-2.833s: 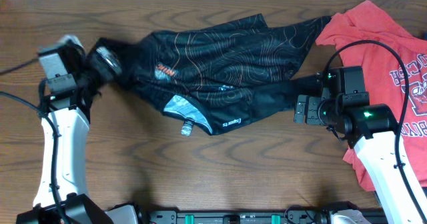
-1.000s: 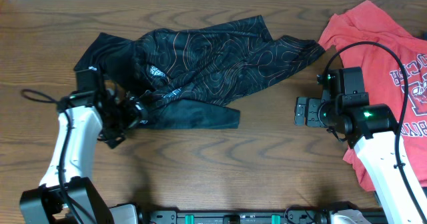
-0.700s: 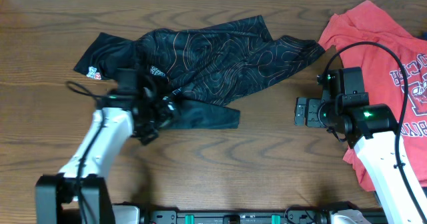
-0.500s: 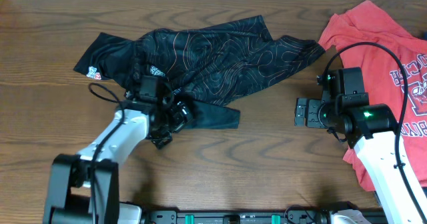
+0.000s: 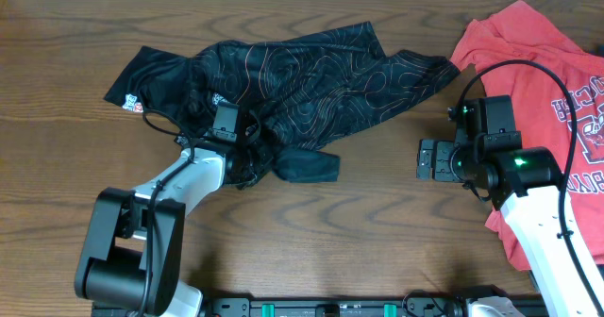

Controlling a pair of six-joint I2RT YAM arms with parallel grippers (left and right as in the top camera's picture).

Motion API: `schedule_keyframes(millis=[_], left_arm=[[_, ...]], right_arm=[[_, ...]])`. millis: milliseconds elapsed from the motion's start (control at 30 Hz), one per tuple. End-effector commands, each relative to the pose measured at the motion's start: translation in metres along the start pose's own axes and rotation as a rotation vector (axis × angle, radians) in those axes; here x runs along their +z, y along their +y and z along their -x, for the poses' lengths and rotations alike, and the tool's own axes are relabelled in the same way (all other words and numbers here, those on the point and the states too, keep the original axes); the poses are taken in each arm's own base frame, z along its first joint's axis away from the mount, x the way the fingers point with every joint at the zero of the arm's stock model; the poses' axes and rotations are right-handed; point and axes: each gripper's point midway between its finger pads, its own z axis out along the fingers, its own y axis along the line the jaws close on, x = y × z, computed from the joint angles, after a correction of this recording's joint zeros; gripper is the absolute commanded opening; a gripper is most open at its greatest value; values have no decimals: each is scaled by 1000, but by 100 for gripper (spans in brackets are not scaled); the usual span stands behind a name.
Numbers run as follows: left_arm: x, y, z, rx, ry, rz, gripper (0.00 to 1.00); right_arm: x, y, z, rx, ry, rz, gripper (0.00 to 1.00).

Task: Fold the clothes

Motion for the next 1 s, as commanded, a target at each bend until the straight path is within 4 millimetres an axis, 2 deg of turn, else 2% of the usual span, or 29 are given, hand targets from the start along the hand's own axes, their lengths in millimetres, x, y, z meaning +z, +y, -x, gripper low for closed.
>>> schedule_keyframes(millis=[0,100,300,400,467,567,667,833,967], left_arm=[[2,20,-12,-36,44,69,6],[-14,29,-24,5,85,100,6],[-81,52,-38,144,98,124,6],[-114,61,-38,203,46,104,6],[-127,63,-36,218,8,90,8],[-138,65,-34,225,-41,91,8],[-139,68,-38,220,-30,100,8],[-138,73,-44,207,-2,120,7],[-138,76,-47,200,14,131,8]], right_arm=[[-4,-1,4,4,-18,-2,99],[-4,-1,4,5,-17,-1,99],[-2,-2,-3,38,15,-9,99],[6,-3,-6,88,43,-15,99],[14,-2,-10,94,72,-15,99],[32,-2,-25,139,154,-25,99],[52,-5,-41,227,223,-55,99],[91,5,-50,292,246,3,99],[116,3,-60,390,260,-16,99]])
